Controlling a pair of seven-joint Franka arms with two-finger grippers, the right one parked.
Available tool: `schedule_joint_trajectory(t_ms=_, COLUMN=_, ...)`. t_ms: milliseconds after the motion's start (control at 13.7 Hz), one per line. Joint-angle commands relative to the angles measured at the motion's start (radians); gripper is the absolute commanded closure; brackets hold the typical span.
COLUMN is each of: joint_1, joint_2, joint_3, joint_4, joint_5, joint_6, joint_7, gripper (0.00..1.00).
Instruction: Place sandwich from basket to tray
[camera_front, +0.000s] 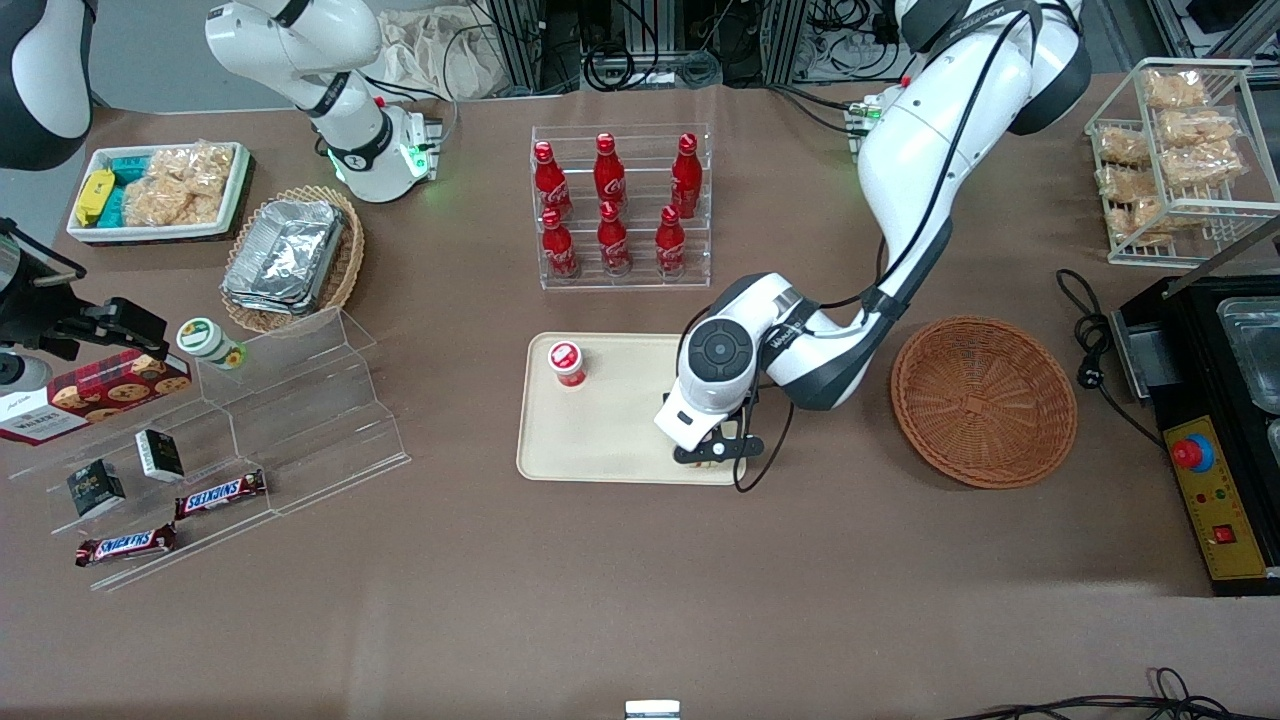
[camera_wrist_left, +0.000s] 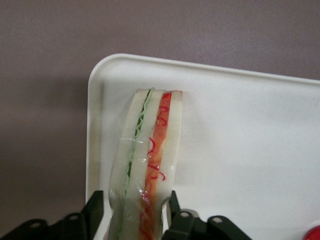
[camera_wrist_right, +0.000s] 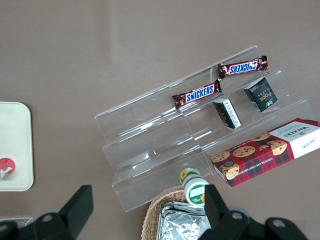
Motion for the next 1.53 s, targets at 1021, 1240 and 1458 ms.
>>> schedule_joint_trajectory(t_ms=1021, joint_1=0.252, joint_2=-0.668, joint_3=0.322, joint_4=-0.312, joint_5=-0.319, joint_6=-0.213, joint_7=0.686, gripper=0.0)
schedule_joint_trajectory(t_ms=1240, joint_1=0.256, joint_2=-0.685, joint_3=0.411, joint_4=-0.296, joint_5=-0.319, joint_6=-0.275, joint_7=0.914, gripper=0.0)
schedule_joint_trajectory(t_ms=1458, joint_1=0.258, joint_2=-0.644, joint_3=0.422, joint_4=-0.157, joint_5=-0.304, joint_6=-0.399, joint_7=1.025, gripper=0.0)
